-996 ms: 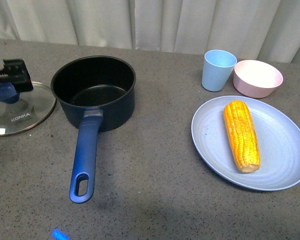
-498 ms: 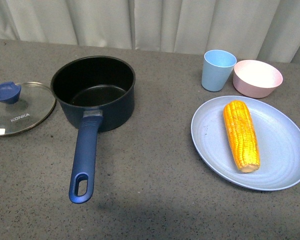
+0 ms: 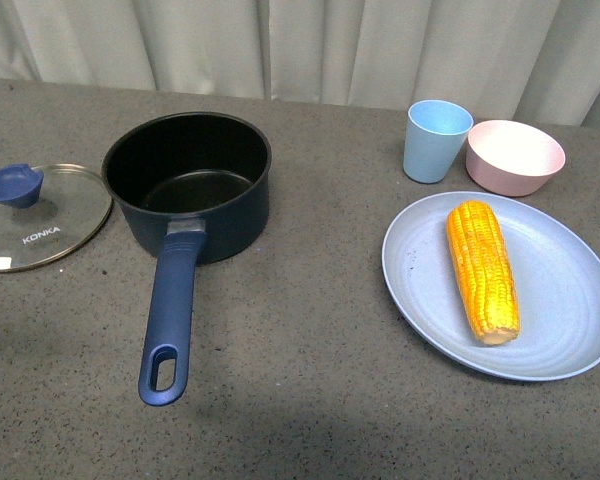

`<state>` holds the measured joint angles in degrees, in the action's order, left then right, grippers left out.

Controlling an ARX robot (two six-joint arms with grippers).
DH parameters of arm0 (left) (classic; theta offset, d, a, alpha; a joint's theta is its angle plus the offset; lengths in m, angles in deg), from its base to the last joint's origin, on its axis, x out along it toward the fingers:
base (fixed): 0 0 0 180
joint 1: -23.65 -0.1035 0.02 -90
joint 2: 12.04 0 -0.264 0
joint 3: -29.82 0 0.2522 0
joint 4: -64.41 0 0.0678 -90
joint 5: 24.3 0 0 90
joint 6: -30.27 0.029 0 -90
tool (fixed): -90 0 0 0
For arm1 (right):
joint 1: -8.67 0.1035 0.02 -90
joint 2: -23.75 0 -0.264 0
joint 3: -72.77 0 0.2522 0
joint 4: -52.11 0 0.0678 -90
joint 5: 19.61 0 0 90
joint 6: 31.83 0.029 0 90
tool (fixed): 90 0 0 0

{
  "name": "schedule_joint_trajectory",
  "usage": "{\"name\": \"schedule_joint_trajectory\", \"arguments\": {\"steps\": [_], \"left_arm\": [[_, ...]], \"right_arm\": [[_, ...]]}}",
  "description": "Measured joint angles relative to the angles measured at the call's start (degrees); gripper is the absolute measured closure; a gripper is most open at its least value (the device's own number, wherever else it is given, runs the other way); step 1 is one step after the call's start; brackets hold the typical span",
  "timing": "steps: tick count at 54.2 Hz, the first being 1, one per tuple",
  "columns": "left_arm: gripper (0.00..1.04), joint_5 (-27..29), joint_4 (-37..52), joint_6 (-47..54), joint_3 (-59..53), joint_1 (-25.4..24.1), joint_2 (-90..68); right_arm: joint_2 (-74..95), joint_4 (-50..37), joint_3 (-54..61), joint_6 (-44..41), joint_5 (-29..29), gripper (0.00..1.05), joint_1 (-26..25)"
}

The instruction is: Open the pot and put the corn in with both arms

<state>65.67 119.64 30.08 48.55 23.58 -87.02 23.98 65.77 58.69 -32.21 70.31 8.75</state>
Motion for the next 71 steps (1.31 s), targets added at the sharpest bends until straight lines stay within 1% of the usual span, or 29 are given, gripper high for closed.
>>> {"name": "schedule_joint_trajectory", "arguments": {"steps": [9, 12, 16, 28, 71], "left_arm": [[1.01, 0.0, -6.05, 0.02, -2.12, 0.0, 8.15], [1.01, 0.04, -12.0, 0.0, -2.05, 0.0, 13.2], [1.01, 0.02, -17.07, 0.0, -2.1, 0.0, 18.86], [1.01, 0.02, -26.45, 0.0, -3.78, 0.0, 30.45], [1.01, 0.02, -50.82, 0.0, -3.85, 0.0, 57.02]], "right_arm": [[0.0, 0.0, 0.0, 0.0, 0.0, 0.09, 0.0], [0.0, 0.0, 0.0, 0.0, 0.0, 0.09, 0.0], [0.02, 0.0, 0.0, 0.0, 0.0, 0.09, 0.0], [0.0, 0.0, 0.0, 0.0, 0.0, 0.09, 0.0], [0.0, 0.0, 0.0, 0.0, 0.0, 0.09, 0.0]]}}
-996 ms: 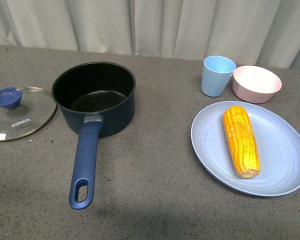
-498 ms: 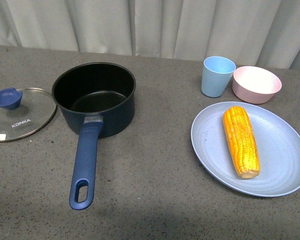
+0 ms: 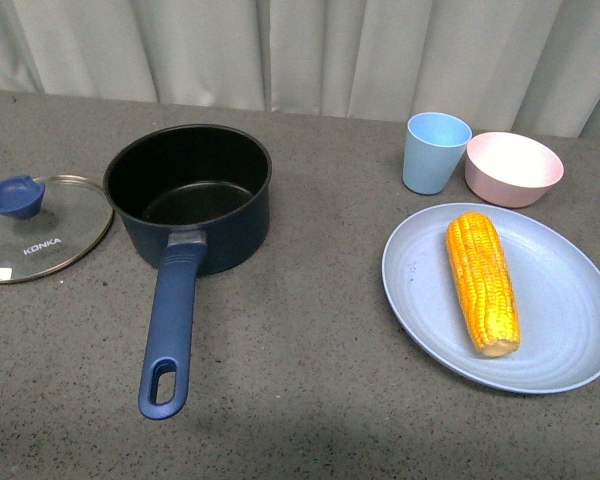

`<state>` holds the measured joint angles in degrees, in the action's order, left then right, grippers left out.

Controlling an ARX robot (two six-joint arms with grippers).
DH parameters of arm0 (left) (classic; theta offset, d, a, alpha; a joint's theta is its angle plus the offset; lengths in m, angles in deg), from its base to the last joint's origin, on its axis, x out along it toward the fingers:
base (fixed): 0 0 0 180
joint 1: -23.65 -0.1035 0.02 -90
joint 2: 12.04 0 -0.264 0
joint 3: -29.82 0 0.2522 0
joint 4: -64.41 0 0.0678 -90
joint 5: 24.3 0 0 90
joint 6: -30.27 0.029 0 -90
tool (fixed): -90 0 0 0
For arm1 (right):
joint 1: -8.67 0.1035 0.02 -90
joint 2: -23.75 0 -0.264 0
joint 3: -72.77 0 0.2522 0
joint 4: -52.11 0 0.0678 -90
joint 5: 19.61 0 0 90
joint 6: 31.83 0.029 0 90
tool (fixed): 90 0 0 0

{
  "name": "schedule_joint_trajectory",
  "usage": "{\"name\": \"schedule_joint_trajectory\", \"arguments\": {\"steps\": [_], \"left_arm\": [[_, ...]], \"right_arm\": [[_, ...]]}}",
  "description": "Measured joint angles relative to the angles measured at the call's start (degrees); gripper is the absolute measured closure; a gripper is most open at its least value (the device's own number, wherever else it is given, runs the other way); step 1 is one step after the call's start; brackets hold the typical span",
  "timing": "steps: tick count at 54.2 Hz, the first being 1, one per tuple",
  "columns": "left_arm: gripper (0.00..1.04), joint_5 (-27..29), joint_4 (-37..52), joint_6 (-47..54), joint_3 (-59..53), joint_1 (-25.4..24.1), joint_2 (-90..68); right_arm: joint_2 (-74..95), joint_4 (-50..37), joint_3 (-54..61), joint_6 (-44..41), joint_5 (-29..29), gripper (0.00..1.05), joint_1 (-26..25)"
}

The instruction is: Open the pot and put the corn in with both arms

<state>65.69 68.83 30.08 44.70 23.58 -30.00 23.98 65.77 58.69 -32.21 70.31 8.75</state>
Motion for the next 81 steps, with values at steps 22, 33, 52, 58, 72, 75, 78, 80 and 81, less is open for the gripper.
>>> {"name": "schedule_joint_trajectory", "arguments": {"steps": [22, 33, 52, 58, 72, 75, 78, 80, 81], "left_arm": [[1.01, 0.0, -6.99, 0.0, 0.0, 0.0, 6.97], [1.01, 0.0, -17.7, 0.0, 0.02, 0.0, 17.03], [0.55, 0.02, -18.05, -0.04, 0.02, 0.0, 17.64], [0.28, 0.0, -18.05, -0.04, 0.02, 0.0, 17.66], [0.07, 0.0, -18.05, 0.0, 0.02, 0.0, 17.68], [0.07, 0.0, -18.05, 0.0, 0.02, 0.0, 17.68], [0.07, 0.0, -18.05, 0.0, 0.02, 0.0, 17.68], [0.07, 0.0, -18.05, 0.0, 0.02, 0.0, 17.68], [0.07, 0.0, -18.05, 0.0, 0.02, 0.0, 17.68]], "right_arm": [[0.0, 0.0, 0.0, 0.0, 0.0, 0.09, 0.0], [0.02, 0.0, 0.0, 0.0, 0.02, 0.09, 0.0], [6.27, 1.2, -1.79, -4.57, 5.66, 0.09, 1.07], [28.02, -10.99, -5.92, -4.24, 5.01, 0.09, 1.03], [68.59, -20.2, -19.8, 1.75, 1.46, 0.09, 4.24], [73.57, -19.76, -22.36, 2.95, 1.49, 0.09, 4.7], [79.89, -17.46, -26.56, 4.94, 1.07, 0.09, 5.49], [82.64, -15.93, -28.68, 5.84, 1.55, 0.09, 5.97], [84.37, -14.86, -30.1, 6.34, 1.57, 0.09, 6.32]]}}
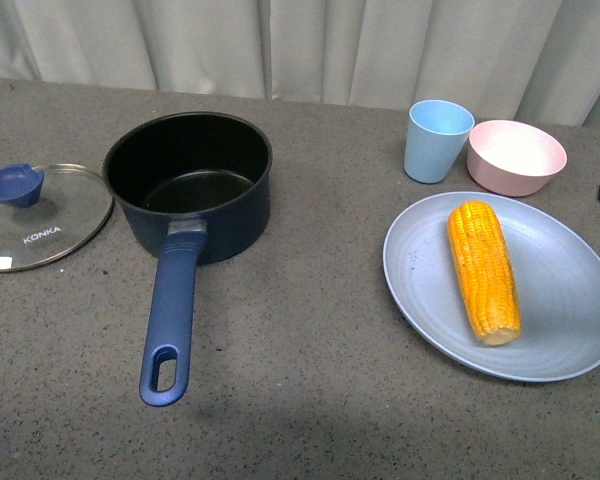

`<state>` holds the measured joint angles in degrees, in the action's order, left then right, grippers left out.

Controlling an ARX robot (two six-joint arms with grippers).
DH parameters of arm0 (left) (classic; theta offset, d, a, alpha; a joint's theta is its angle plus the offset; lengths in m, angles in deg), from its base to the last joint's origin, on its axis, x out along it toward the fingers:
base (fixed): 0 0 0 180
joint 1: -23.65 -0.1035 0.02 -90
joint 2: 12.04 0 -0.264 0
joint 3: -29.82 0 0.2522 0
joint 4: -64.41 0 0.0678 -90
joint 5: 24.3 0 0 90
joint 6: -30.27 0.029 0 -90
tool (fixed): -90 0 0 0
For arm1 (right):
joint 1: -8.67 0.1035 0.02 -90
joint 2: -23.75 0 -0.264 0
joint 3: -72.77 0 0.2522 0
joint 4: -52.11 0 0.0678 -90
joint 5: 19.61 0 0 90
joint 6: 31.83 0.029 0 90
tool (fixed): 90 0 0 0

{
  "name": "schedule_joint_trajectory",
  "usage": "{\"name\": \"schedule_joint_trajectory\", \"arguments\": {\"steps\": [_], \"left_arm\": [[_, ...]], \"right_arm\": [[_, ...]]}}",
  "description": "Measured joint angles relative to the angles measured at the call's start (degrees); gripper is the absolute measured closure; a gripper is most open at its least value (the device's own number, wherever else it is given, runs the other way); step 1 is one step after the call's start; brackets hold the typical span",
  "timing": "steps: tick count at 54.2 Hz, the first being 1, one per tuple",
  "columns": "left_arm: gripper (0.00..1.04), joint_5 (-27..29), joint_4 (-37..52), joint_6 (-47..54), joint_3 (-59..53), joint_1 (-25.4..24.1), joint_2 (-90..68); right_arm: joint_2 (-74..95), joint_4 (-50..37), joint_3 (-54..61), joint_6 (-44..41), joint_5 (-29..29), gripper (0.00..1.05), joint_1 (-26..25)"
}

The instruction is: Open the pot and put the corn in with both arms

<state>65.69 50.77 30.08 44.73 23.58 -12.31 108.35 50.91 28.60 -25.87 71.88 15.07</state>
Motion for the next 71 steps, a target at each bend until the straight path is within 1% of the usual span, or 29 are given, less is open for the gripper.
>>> {"name": "schedule_joint_trajectory", "arguments": {"steps": [4, 20, 33, 44, 45, 47, 48, 52, 53, 60, 64, 71], "left_arm": [[0.07, 0.0, 0.0, 0.0, 0.0, 0.0, 0.0], [0.07, 0.0, 0.0, 0.0, 0.0, 0.0, 0.0], [0.07, 0.0, 0.0, 0.0, 0.0, 0.0, 0.0], [0.07, 0.0, 0.0, 0.0, 0.0, 0.0, 0.0], [0.07, 0.0, 0.0, 0.0, 0.0, 0.0, 0.0], [0.07, 0.0, 0.0, 0.0, 0.0, 0.0, 0.0], [0.07, 0.0, 0.0, 0.0, 0.0, 0.0, 0.0], [0.07, 0.0, 0.0, 0.0, 0.0, 0.0, 0.0], [0.07, 0.0, 0.0, 0.0, 0.0, 0.0, 0.0], [0.07, 0.0, 0.0, -0.02, 0.0, 0.0, 0.0], [0.07, 0.0, 0.0, 0.0, 0.0, 0.0, 0.0], [0.07, 0.0, 0.0, 0.0, 0.0, 0.0, 0.0]], "right_arm": [[6.75, 3.87, -5.6, 2.32, 1.01, 0.09, 1.49], [21.53, 12.63, -18.67, 8.96, 0.83, 0.09, 4.46], [28.55, 15.3, -23.06, 10.34, 2.95, 0.09, 6.25], [31.71, 16.33, -24.5, 11.41, 2.36, 0.1, 6.47], [31.87, 16.46, -24.52, 11.52, 2.27, 0.13, 6.45], [32.17, 16.55, -24.52, 11.65, 2.05, 0.21, 6.43], [32.22, 16.55, -24.52, 11.65, 2.05, 0.23, 6.4], [32.33, 16.28, -24.55, 11.5, 2.08, 0.37, 6.36], [32.33, 16.0, -24.55, 11.37, 2.03, 0.43, 6.34], [32.3, 15.93, -24.61, 11.1, 1.31, 0.69, 6.34], [32.28, 15.76, -24.61, 10.71, 0.68, 0.8, 6.34], [31.74, 15.47, -24.61, 10.34, -1.01, 0.89, 6.16]]}}
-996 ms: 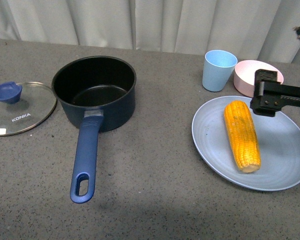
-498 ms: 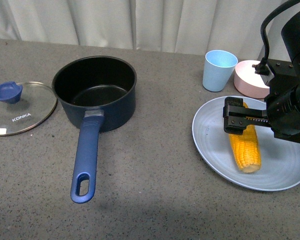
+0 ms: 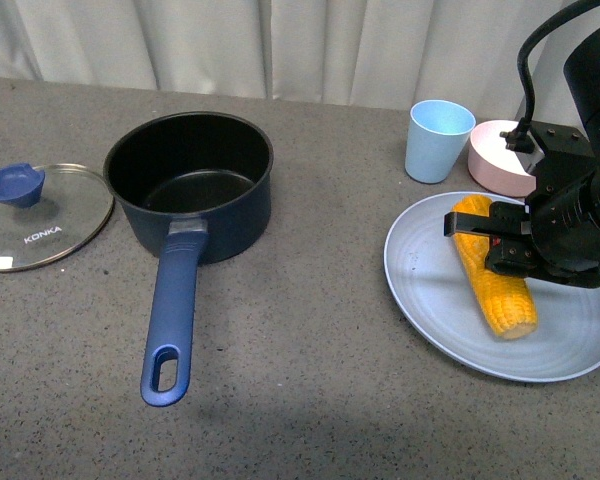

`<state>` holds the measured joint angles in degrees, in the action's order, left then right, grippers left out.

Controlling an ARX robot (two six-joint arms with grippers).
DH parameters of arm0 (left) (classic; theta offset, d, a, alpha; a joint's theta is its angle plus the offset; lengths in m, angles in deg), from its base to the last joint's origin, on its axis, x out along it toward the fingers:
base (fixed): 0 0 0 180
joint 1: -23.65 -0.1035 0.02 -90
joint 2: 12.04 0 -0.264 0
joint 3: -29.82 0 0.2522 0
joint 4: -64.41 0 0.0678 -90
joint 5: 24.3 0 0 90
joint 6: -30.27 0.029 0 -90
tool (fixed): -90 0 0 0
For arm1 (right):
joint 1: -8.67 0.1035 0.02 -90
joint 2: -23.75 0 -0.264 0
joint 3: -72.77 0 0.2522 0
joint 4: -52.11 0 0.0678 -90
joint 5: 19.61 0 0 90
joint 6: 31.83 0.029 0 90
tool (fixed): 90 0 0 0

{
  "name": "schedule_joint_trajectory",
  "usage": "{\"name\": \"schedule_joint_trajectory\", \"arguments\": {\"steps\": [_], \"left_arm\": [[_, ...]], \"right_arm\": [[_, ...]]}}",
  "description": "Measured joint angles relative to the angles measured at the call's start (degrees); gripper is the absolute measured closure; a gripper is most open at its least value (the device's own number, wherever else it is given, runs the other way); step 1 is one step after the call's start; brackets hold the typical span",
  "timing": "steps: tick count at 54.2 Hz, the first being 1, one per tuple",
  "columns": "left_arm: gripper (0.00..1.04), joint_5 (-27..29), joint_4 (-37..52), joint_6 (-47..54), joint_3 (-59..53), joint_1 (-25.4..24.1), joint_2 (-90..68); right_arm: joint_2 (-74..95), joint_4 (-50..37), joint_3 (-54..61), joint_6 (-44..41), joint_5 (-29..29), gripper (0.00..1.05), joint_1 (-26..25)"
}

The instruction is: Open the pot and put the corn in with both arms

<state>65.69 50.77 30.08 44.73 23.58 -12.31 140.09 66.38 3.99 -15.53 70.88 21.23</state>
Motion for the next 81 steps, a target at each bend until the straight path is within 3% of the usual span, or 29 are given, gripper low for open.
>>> {"name": "schedule_joint_trajectory", "arguments": {"steps": [6, 20, 25, 57, 77, 81], "left_arm": [[0.07, 0.0, 0.0, 0.0, 0.0, 0.0, 0.0], [0.07, 0.0, 0.0, 0.0, 0.0, 0.0, 0.0], [0.07, 0.0, 0.0, 0.0, 0.0, 0.0, 0.0], [0.07, 0.0, 0.0, 0.0, 0.0, 0.0, 0.0], [0.07, 0.0, 0.0, 0.0, 0.0, 0.0, 0.0], [0.07, 0.0, 0.0, 0.0, 0.0, 0.0, 0.0]], "right_arm": [[-2.99, -1.11, 0.07, 0.15, -2.78, 0.96, -0.04], [-10.27, -1.79, -5.25, 6.45, -17.16, 1.0, 1.53], [-9.84, -0.74, -9.9, 9.11, -18.88, 1.0, 3.17], [5.81, 6.38, -32.54, 12.94, -19.08, 1.0, 15.89], [11.02, 9.97, -39.54, 14.01, -19.26, 1.0, 18.93], [11.47, 10.19, -39.91, 13.99, -18.82, 0.87, 19.12]]}}
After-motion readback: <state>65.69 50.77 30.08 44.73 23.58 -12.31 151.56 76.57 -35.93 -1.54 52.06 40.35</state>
